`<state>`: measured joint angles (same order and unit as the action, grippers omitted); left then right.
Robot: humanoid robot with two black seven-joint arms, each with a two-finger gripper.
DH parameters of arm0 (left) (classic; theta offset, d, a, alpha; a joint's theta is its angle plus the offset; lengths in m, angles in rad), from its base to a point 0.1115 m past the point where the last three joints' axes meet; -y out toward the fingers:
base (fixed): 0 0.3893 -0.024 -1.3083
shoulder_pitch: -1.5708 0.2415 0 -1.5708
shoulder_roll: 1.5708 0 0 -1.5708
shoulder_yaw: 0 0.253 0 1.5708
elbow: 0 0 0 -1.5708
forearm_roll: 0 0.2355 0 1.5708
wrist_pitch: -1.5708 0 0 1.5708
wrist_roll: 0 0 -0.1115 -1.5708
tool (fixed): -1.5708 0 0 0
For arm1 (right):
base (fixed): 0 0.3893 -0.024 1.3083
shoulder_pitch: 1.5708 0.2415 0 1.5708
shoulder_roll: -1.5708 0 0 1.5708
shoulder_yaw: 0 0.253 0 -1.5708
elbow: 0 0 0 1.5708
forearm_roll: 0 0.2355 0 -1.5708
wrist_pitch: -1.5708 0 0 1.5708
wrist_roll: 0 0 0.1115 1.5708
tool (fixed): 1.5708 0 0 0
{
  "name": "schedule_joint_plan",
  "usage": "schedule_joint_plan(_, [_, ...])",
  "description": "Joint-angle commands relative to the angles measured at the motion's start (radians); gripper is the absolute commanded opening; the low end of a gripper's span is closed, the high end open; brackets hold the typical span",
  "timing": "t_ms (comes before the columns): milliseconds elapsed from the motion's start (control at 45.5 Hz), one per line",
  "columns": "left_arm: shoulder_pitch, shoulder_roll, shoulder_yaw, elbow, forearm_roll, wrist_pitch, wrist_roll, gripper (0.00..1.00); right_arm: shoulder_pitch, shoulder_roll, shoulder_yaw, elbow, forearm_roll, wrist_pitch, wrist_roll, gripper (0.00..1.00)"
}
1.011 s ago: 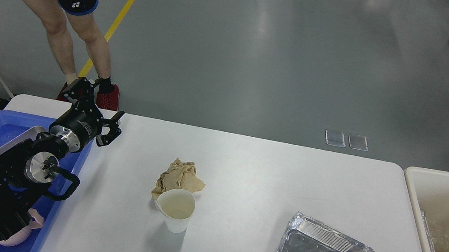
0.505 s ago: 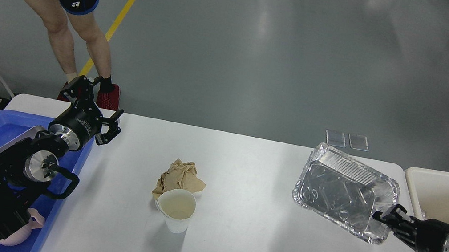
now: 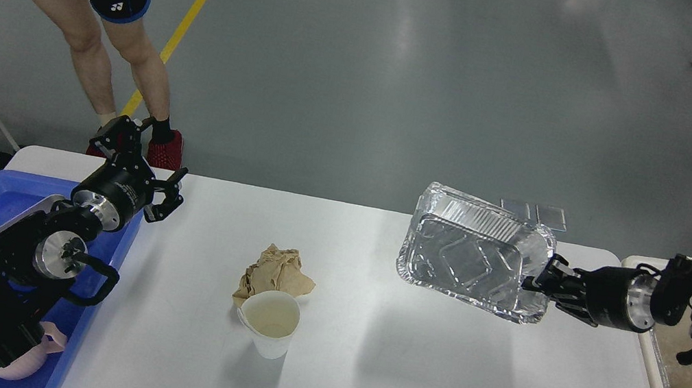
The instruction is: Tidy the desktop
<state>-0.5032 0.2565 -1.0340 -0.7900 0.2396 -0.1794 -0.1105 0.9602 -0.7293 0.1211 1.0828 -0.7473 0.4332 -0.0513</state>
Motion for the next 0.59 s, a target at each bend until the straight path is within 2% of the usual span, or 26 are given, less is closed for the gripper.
schedule_joint_plan(0, [0.000, 0.001, 0.000, 0.000, 0.003, -0.003, 0.002, 0.97, 0.120, 0.091, -0.106, -0.038, -0.001, 0.002, -0.001, 0.00])
schedule_joint_plan(132, [0.000, 0.001, 0.002, 0.000, 0.009, -0.006, 0.003, 0.97, 0.167, 0.194, -0.146, -0.124, -0.003, 0.030, -0.002, 0.00])
schedule_joint_plan(308, [0.005, 0.000, 0.003, 0.000, 0.012, -0.009, 0.005, 0.97, 0.193, 0.269, -0.152, -0.159, -0.001, 0.033, -0.004, 0.00])
schedule_joint_plan(462, [0.005, -0.006, 0.005, -0.003, 0.014, -0.011, 0.003, 0.97, 0.193, 0.301, -0.152, -0.185, -0.001, 0.033, -0.004, 0.00])
schedule_joint_plan(571, [-0.014, 0.001, 0.080, -0.021, 0.029, 0.008, -0.003, 0.97, 0.190, 0.303, -0.150, -0.185, -0.001, 0.033, -0.002, 0.00])
